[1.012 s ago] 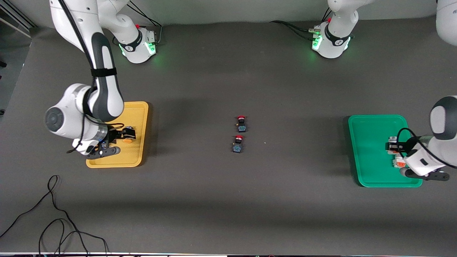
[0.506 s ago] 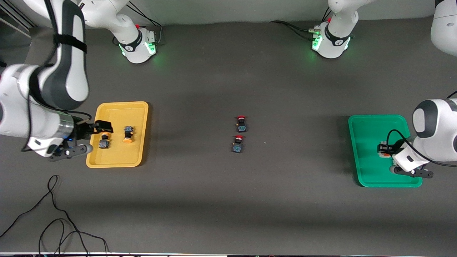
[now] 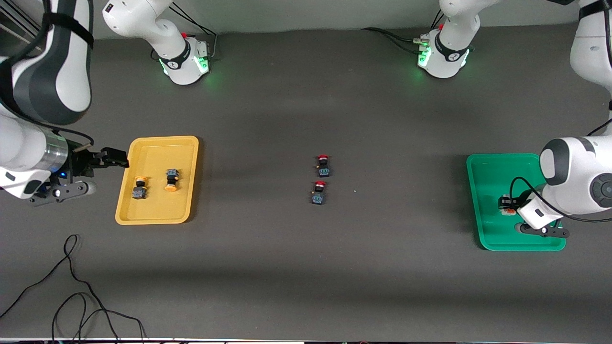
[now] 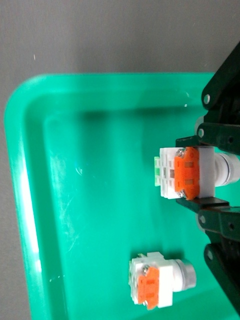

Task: Place green and yellow buttons in trays

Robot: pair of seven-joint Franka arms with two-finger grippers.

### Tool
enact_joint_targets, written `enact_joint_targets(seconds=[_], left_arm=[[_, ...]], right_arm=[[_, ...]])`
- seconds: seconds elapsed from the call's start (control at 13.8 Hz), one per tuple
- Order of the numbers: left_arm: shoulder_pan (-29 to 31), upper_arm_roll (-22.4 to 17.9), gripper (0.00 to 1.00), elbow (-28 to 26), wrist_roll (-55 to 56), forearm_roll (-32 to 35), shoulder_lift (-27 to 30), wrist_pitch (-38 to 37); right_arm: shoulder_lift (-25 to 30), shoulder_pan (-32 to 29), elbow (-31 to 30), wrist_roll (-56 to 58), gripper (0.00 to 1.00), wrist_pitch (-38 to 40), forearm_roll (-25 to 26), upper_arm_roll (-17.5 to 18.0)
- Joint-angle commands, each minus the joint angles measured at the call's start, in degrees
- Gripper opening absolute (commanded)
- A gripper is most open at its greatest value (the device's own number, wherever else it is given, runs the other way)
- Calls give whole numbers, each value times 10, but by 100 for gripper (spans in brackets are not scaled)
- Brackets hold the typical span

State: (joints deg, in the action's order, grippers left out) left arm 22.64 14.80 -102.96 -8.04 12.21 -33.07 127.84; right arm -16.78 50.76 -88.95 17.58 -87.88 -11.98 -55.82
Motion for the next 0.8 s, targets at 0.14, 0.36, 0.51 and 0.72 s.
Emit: enact_joint_targets(seconds=[0.14, 0.36, 0.51, 0.72], left_arm=[[1, -7, 0, -2, 1, 4, -16, 23], [-1, -7, 8, 0, 4, 4, -22, 18], [-1, -6, 99, 0, 2, 4, -19, 13], [-1, -3, 100, 8, 3, 4, 4, -18]], right_arm=[[118, -149, -36, -94, 100, 6, 89, 213], [159, -290, -63, -112, 100, 6, 115, 361], [176, -388, -73, -112, 100, 6, 115, 447], [187, -494, -76, -113, 100, 6, 116, 533]])
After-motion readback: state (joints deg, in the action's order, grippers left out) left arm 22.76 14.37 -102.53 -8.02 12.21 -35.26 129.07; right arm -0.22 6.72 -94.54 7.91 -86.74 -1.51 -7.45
